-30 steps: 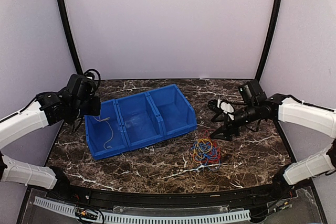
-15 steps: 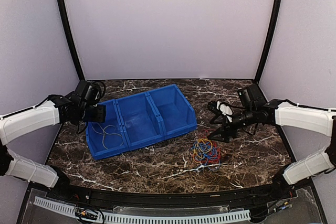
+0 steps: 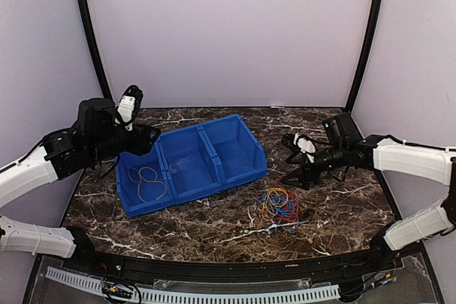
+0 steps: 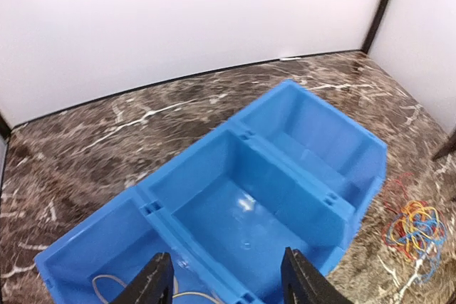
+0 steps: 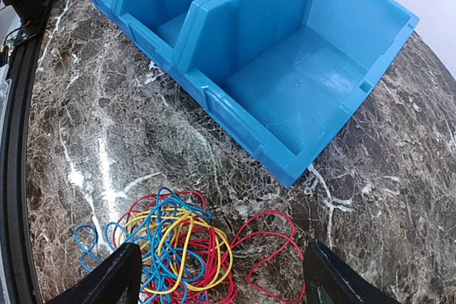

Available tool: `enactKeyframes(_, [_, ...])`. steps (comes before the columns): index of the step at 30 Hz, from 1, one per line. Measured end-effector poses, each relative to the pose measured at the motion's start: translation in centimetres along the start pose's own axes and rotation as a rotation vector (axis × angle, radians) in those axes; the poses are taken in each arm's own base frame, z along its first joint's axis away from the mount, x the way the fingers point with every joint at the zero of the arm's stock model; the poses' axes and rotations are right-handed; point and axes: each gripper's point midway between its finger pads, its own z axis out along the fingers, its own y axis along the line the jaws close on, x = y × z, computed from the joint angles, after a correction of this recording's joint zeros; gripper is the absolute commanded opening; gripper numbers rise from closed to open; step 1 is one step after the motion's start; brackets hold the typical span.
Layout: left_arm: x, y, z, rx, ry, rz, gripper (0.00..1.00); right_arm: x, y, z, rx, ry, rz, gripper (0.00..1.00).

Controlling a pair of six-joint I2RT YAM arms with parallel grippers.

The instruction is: Untangle the cables

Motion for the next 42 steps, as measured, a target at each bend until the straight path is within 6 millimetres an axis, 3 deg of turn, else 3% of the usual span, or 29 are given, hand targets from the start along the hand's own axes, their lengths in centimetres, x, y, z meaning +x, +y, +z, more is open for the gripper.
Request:
enactKeyframes(3, [-0.2,-5.1,0.1,0.152,-0.026,0.079,0.51,0.1,-0.2,0.0,0.012,0.006,-0.001,0.77])
enactKeyframes(5, [0.8,-9.0,0.7,0.255,-0.011,0.14,0.51,0.2,-0.3,0.0,0.016,0.009,0.0,0.75])
enactKeyframes(8, [3.3,-13.1,2.2,0.344,0.045,0.2,0.51,0.2,-0.3,0.0,0.015,0.012,-0.004,0.72])
enactKeyframes(16, [9.1,-20.3,5.4,0.489,0.146,0.254,0.52,2.4,0.3,0.8,-0.032,0.082,0.005,0.59])
enactKeyframes(22, [10.5,-25.2,7.4,0.565,0.174,0.224,0.52,4.1,0.9,1.7,-0.087,0.143,0.036,0.54])
enactKeyframes(29, [11.4,-26.3,8.5,0.573,0.189,0.14,0.52,4.5,1.1,2.2,-0.12,0.16,0.061,0.5])
enactKeyframes(42, [10.7,-27.5,8.2,0.627,0.163,0.064,0.52,4.4,1.1,3.1,-0.161,0.165,0.091,0.37])
